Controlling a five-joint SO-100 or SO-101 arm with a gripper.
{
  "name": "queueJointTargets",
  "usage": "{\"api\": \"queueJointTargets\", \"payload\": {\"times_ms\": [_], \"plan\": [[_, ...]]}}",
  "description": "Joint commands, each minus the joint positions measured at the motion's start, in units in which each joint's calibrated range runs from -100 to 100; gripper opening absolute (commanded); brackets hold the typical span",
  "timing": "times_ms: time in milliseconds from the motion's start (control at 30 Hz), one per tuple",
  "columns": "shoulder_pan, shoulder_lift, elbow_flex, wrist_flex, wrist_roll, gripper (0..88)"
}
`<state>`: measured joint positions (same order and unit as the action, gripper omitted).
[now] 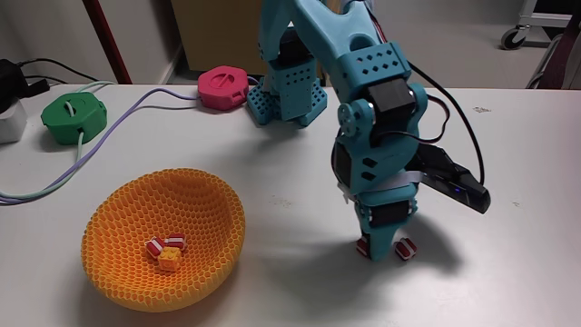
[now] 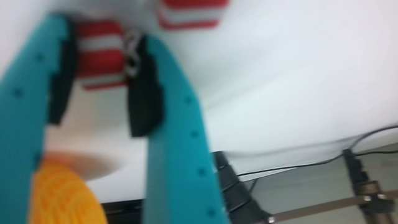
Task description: Place cube pieces into the yellow basket
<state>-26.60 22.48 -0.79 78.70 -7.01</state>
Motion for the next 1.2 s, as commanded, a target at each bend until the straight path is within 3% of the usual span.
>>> {"api": "queueJointTargets", "payload": {"times_ms": [0,233,467,533,567,600,633,900,1033,1167], "plan": [[4.3,-9.3,-7.5,6.7,0.4,0.0],[25.4,-24.4,-21.7,17.7,4.1,0.0],[41.2,-26.8,0.7,5.5,8.0,0.0],[43.3,-26.8,4.1,3.5,6.9,13.3],[44.2,-26.8,5.1,3.4,5.4,27.7],[44.6,-26.8,5.5,3.8,4.8,36.4],[44.8,-26.8,5.5,4.3,4.6,40.6],[38.2,-29.4,-3.0,11.0,4.8,42.2],[24.8,-30.2,-1.1,14.6,5.0,27.4],[10.1,-29.9,4.8,12.6,3.6,22.8]]}}
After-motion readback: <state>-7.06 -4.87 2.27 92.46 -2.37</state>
